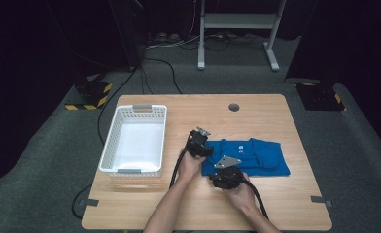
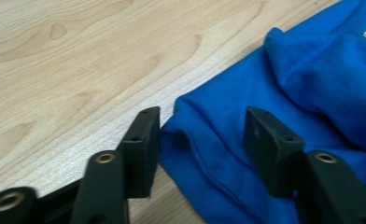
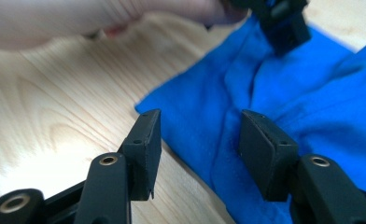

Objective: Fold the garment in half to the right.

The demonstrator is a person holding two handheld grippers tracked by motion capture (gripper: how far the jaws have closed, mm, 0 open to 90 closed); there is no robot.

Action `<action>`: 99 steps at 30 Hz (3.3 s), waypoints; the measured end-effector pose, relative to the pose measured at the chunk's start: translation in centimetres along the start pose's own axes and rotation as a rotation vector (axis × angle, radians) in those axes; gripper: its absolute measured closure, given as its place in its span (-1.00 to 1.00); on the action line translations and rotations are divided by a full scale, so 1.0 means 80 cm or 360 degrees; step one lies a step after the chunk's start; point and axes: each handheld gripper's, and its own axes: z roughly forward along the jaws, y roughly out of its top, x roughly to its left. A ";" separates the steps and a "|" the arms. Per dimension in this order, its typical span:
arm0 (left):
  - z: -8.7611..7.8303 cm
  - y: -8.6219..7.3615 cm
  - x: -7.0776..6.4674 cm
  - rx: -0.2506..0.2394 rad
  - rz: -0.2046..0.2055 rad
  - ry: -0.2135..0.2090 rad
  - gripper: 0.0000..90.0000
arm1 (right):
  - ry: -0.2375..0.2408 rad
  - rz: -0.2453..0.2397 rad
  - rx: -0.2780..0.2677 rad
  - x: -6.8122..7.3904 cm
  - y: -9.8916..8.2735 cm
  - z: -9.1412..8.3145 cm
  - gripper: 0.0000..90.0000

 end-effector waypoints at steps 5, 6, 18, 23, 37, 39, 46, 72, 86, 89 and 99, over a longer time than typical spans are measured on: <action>0.000 -0.001 -0.003 -0.0018 0.0024 -0.0015 0.34 | -0.0018 0.0004 -0.0006 0.001 0.001 0.001 0.17; 0.001 0.000 -0.003 -0.0020 0.0030 -0.0024 0.34 | -0.0025 0.0005 -0.0005 0.001 0.001 0.001 0.24; 0.001 0.002 -0.001 0.0005 0.0006 -0.0138 0.82 | -0.0153 -0.0062 -0.0002 0.002 0.002 0.000 0.90; -0.004 0.003 0.001 -0.0016 -0.0025 -0.0178 0.83 | -0.0148 -0.0069 -0.0012 0.003 0.002 -0.003 0.92; -0.030 0.017 0.000 -0.0141 -0.0034 -0.0267 0.84 | -0.0073 0.0020 -0.0114 -0.005 0.006 -0.032 0.92; -0.034 0.021 0.000 -0.0158 -0.0026 -0.0276 0.84 | -0.0071 0.0013 -0.0124 -0.005 0.007 -0.035 0.92; -0.041 0.027 0.001 -0.0187 -0.0035 -0.0294 0.84 | -0.0055 0.0024 -0.0162 -0.008 0.014 -0.043 0.92; -0.068 0.043 0.004 -0.0202 0.0012 -0.0328 0.84 | 0.0018 0.0041 -0.0250 -0.010 0.029 -0.069 0.93; -0.084 0.051 0.010 -0.0215 0.0035 -0.0349 0.84 | 0.0064 0.0057 -0.0287 -0.007 0.040 -0.077 0.93; -0.089 0.053 0.013 -0.0225 0.0038 -0.0355 0.84 | 0.0078 0.0062 -0.0307 -0.007 0.042 -0.080 0.92; -0.097 0.054 0.016 -0.0226 0.0038 -0.0377 0.84 | 0.0117 0.0066 -0.0334 -0.003 0.049 -0.084 0.92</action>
